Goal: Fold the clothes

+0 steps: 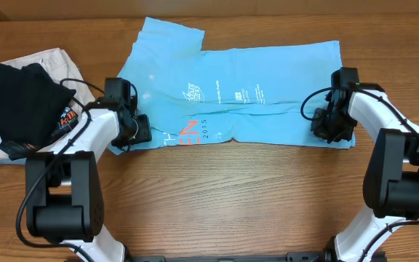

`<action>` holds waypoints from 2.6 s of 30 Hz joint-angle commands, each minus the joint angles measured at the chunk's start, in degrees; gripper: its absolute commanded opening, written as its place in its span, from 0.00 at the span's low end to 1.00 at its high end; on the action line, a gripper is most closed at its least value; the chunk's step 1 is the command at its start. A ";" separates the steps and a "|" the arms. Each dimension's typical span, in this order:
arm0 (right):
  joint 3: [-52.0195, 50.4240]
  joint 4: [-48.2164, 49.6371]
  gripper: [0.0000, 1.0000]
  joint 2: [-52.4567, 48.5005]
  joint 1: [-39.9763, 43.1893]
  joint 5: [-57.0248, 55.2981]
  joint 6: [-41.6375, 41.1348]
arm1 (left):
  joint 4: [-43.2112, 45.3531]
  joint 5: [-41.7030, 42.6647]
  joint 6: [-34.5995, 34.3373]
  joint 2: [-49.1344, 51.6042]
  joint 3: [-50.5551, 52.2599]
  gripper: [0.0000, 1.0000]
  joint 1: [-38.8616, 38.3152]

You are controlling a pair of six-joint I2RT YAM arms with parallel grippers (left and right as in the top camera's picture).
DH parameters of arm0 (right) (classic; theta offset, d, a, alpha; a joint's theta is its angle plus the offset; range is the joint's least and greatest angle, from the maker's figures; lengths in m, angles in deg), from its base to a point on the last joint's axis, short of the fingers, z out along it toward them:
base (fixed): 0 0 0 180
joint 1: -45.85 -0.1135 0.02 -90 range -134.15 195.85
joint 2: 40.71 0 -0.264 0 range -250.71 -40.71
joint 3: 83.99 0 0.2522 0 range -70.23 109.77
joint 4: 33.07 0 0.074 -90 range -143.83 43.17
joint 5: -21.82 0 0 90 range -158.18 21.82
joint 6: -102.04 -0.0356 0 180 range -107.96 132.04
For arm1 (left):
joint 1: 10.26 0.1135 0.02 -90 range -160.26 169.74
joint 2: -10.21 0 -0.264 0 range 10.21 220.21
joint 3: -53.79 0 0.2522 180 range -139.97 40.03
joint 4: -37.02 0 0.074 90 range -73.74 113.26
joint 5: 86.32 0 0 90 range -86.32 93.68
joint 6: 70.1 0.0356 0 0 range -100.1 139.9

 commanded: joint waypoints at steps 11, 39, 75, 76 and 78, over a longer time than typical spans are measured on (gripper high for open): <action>-1.42 1.42 0.30 0.48 5.49 -2.23 0.20 | -2.47 -4.24 -8.24 -0.48 4.92 0.53 5.27; -9.35 -17.35 0.13 5.03 9.27 -5.60 -10.67 | -25.77 -7.21 -8.50 -0.48 4.92 0.63 5.42; -8.66 1.18 0.90 35.15 9.42 26.23 4.13 | -4.57 8.92 0.59 -17.03 -12.94 0.89 4.87; -8.66 1.14 0.90 35.15 9.42 26.23 4.13 | -3.91 8.92 1.22 -14.67 -14.93 0.90 4.87; -8.66 0.92 0.90 35.15 9.42 26.25 4.11 | -2.60 8.90 2.78 -9.81 -18.58 0.90 4.94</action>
